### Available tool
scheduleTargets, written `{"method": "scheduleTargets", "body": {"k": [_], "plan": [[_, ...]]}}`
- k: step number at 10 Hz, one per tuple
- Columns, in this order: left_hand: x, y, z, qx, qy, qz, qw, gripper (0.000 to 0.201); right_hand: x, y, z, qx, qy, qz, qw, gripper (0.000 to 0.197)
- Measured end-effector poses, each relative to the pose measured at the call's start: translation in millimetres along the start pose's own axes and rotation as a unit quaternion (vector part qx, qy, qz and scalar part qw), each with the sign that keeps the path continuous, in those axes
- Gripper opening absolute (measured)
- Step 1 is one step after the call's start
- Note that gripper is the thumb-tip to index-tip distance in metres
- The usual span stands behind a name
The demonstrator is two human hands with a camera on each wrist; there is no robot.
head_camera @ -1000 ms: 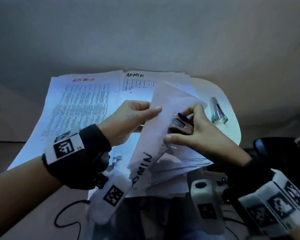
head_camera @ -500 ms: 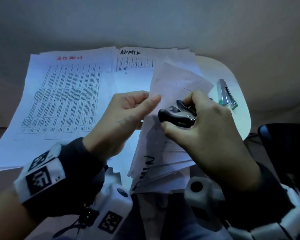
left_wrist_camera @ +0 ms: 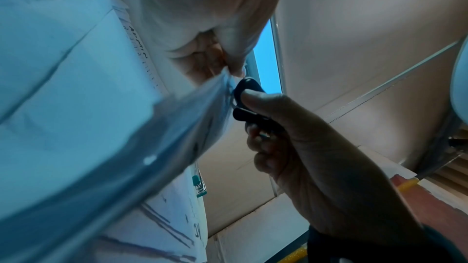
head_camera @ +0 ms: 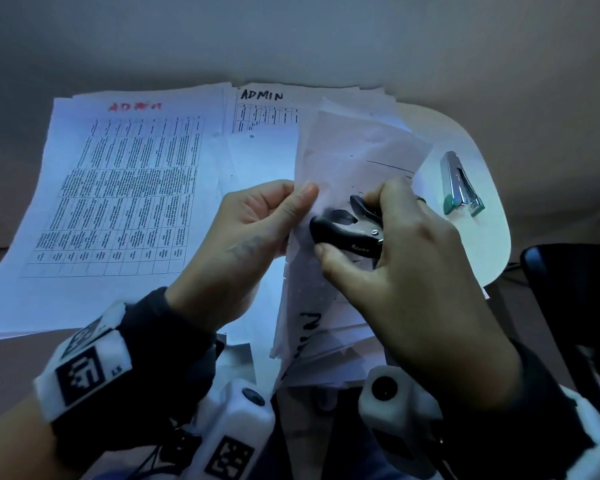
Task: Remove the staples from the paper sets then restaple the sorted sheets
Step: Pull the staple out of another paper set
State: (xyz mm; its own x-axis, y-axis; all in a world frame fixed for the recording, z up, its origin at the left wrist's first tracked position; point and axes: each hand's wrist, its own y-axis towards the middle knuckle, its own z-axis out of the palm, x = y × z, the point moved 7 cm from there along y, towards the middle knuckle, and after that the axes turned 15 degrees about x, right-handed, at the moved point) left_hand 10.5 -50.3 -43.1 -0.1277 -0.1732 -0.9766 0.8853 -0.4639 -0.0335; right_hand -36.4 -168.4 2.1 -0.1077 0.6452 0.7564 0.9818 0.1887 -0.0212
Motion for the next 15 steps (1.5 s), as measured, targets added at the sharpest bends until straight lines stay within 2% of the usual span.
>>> {"method": "scheduleTargets", "body": {"k": [1, 2, 5, 8, 9, 10, 13, 15], "plan": [[-1, 3, 2, 0.012, 0.011, 0.001, 1.0, 0.025, 6, -1, -2, -0.006, -0.025, -0.018, 0.999, 0.049], [-7, 3, 8, 0.023, 0.009, 0.013, 1.0, 0.024, 8, 1, -2, 0.004, -0.063, -0.023, 0.998, 0.036], [-16, 2, 14, 0.025, 0.012, 0.038, 0.999, 0.04, 6, 0, -8, -0.03, -0.069, -0.047, 0.996, 0.035], [-16, -1, 9, 0.01, 0.034, 0.042, 0.999, 0.031, 3, 0, -9, -0.026, -0.018, -0.051, 0.998, 0.032], [-13, 0, 8, 0.015, 0.022, 0.04, 0.999, 0.036, 2, 1, -9, -0.031, -0.015, -0.059, 0.998, 0.031], [-14, -1, 10, 0.021, 0.004, 0.039, 0.999, 0.029, 2, -1, -9, -0.058, -0.01, -0.063, 0.996, 0.03], [-28, -3, 14, 0.021, -0.026, 0.095, 0.995, 0.01, 0, -1, -14, -0.093, 0.04, -0.087, 0.991, 0.03], [-28, -3, 15, 0.023, -0.025, 0.062, 0.997, 0.01, 0, 0, -15, -0.1, 0.056, -0.097, 0.989, 0.027]]}}
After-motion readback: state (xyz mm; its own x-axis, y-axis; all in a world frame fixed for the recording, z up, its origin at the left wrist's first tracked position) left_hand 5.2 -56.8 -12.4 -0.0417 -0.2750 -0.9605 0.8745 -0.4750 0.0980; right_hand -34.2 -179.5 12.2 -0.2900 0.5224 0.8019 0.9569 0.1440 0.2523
